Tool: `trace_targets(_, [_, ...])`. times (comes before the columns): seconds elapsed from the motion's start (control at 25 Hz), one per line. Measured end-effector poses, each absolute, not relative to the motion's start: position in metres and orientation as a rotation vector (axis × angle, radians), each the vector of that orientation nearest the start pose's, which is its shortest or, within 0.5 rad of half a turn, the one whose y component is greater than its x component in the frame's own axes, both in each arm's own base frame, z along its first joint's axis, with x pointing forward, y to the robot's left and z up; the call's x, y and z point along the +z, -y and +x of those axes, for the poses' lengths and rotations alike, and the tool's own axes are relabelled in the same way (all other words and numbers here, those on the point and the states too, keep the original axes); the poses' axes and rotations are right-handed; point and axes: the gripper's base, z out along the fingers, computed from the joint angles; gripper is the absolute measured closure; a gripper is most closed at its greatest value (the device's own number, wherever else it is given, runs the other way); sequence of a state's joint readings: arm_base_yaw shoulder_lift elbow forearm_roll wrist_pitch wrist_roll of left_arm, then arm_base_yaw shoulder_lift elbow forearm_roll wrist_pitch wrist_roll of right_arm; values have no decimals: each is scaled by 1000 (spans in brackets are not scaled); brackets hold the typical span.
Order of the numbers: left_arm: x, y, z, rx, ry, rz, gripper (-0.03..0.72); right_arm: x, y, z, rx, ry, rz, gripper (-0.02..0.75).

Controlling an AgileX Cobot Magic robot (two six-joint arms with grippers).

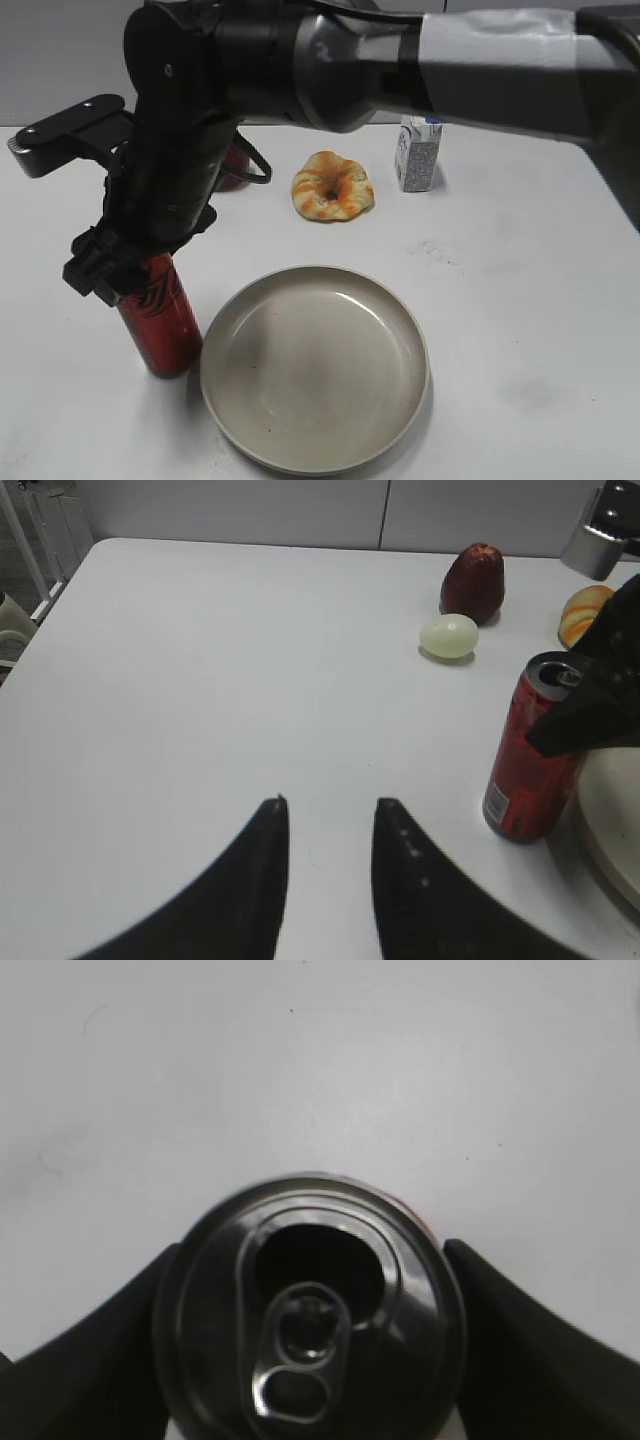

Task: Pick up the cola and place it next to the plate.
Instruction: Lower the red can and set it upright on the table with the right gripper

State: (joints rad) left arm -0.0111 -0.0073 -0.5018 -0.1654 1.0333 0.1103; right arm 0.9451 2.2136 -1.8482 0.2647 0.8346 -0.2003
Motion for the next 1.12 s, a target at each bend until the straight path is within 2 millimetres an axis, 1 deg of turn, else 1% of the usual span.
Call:
trace_targets(0.2, [281, 13, -6, -133, -1996, 127, 457, 198, -406, 271, 541, -2410, -1334, 200])
trace_targets(0.36, [281, 13, -6, -133, -1996, 127, 457, 196, -405, 271, 534, -2427, -1349, 111])
trace_targets(0.4, [281, 13, -6, -133, -1996, 127, 457, 195, -405, 270, 532, -2432, -1353, 100])
trace_targets(0.56, [281, 13, -6, -133, -1996, 127, 457, 197, -404, 269, 531, -2438, -1360, 89])
trace_targets(0.6, [281, 13, -6, -133, -1996, 127, 457, 201, -404, 269, 533, -2431, -1359, 89])
trace_targets(0.68, [281, 13, -6, -133, -1996, 127, 457, 216, -403, 270, 522, -2394, -1363, 89])
trace_targets(0.72, [281, 13, -6, -133, -1996, 127, 457, 227, -402, 271, 517, -2372, -1360, 89])
trace_targets(0.8, [281, 13, -6, -133, -1996, 127, 458, 258, -399, 271, 504, -2317, -1339, 87])
trace_targets(0.88, [281, 13, -6, -133, -1996, 127, 459, 290, -390, 273, 498, -2283, -1297, 87])
trace_targets(0.96, [281, 13, -6, -133, -1996, 127, 459, 320, -374, 274, 500, -2274, -1238, 87])
trace_targets(1.0, [281, 13, -6, -133, -1996, 127, 459, 330, -365, 276, 494, -2285, -1212, 87])
trace_targets(1.08, [281, 13, -6, -133, -1996, 127, 459, 350, -339, 284, 464, -2327, -1142, 87])
trace_targets(1.12, [281, 13, -6, -133, -1996, 127, 459, 356, -325, 290, 441, -2355, -1096, 89])
